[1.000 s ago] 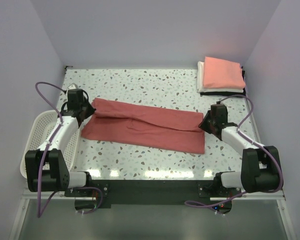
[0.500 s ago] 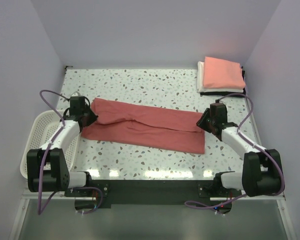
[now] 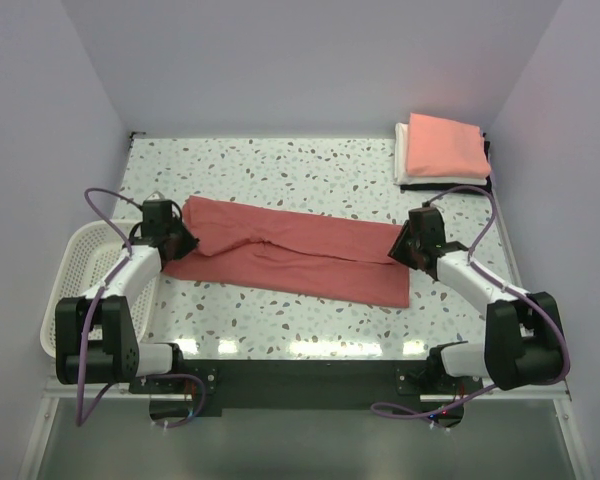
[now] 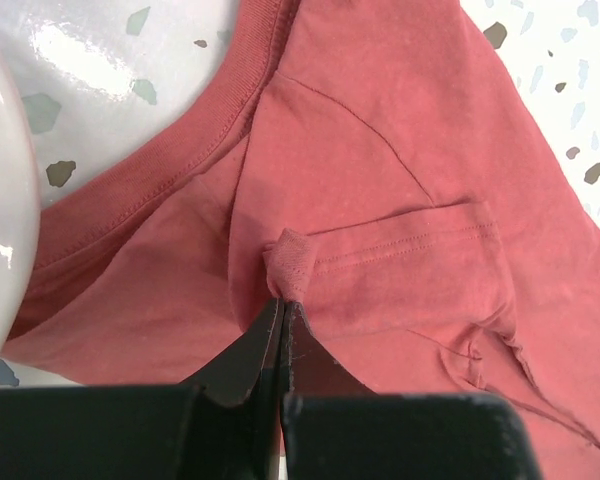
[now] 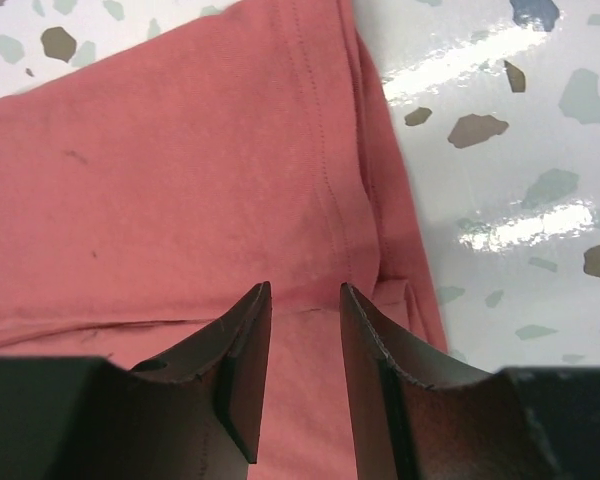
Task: Fold and stack the t-shirts
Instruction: Fold the tshirt
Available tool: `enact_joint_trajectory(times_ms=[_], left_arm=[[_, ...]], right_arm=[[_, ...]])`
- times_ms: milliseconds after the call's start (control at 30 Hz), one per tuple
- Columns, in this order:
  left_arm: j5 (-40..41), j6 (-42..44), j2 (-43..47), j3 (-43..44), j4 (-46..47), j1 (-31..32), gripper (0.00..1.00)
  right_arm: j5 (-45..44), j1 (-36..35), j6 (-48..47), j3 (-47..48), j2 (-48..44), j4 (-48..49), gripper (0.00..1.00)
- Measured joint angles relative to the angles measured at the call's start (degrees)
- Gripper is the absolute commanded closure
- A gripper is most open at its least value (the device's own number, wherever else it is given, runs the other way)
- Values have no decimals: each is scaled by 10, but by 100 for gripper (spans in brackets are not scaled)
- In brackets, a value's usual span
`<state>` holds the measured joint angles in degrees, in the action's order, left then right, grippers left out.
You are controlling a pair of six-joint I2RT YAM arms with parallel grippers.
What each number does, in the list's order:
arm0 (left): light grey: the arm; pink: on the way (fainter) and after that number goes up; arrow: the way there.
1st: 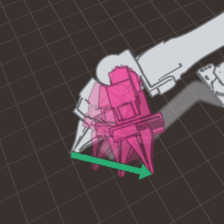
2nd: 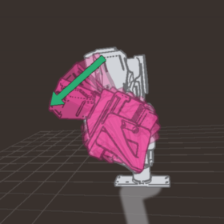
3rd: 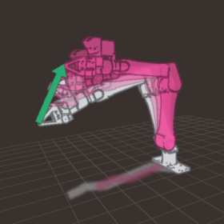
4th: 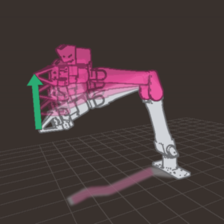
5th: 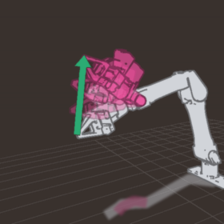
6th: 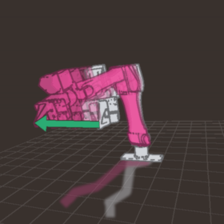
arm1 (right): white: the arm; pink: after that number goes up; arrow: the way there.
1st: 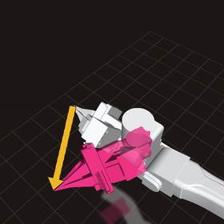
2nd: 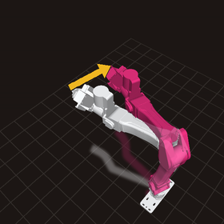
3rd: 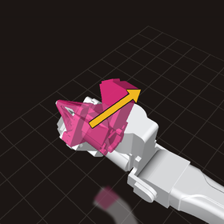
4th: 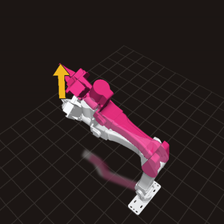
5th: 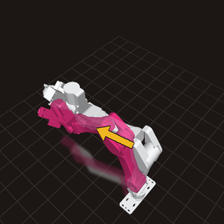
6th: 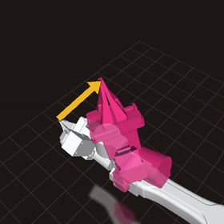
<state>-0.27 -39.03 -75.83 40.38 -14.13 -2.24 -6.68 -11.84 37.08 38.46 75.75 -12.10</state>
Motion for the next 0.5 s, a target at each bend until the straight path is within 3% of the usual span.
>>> enact_joint_trajectory(times_ms=[500], left_arm=[[-13, 0, 0, 0, 8, 0, 100]], right_arm=[[-33, 0, 5, 0, 34, -22, 62]])
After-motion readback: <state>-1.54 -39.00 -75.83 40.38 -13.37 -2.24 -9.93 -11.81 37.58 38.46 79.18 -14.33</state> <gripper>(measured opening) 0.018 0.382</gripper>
